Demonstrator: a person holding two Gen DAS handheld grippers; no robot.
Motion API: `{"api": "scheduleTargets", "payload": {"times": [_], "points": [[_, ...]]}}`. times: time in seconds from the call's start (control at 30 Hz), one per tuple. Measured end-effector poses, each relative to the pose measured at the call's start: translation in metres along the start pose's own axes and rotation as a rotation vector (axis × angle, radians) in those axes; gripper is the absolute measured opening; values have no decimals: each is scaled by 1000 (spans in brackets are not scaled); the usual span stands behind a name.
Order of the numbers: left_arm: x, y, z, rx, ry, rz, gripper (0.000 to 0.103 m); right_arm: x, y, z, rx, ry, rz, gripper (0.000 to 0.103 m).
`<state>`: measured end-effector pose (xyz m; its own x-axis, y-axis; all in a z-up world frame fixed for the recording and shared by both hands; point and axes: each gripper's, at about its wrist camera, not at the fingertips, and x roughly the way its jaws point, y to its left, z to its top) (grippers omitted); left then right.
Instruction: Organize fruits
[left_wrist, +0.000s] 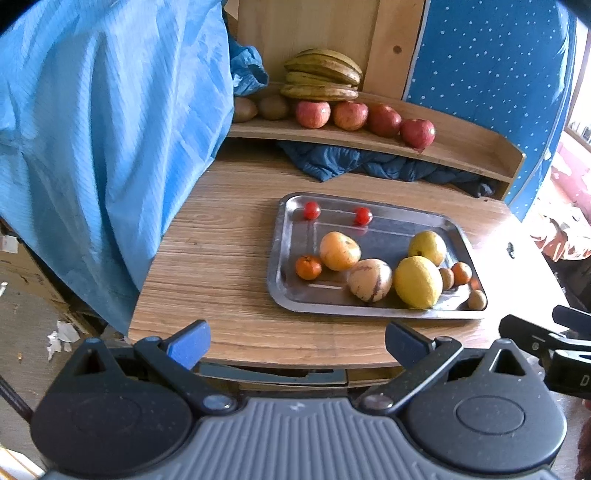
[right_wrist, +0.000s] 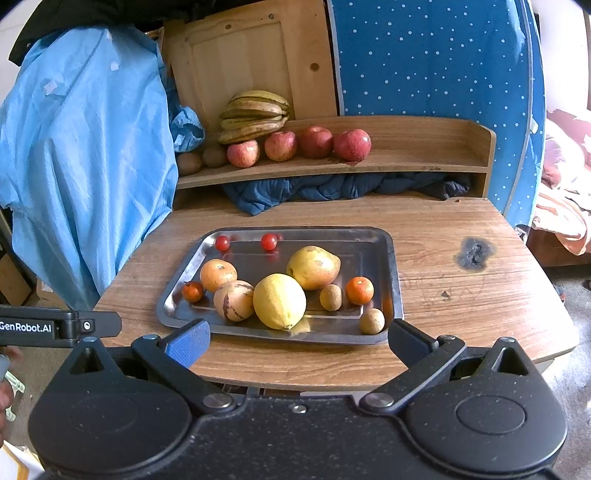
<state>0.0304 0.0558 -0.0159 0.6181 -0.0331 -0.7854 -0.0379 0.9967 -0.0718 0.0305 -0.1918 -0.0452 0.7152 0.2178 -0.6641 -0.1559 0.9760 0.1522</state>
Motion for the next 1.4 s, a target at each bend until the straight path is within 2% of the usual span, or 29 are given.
{"api": "scheduleTargets", "payload": {"times": [0.37,1.4], "points": [[3,1,1,9,11,12,102,2,2,0,-4,7,-6,102],[1,-11,-5,-1,17,-37,102,0,-6,-5,-15,35,-6,102]]}}
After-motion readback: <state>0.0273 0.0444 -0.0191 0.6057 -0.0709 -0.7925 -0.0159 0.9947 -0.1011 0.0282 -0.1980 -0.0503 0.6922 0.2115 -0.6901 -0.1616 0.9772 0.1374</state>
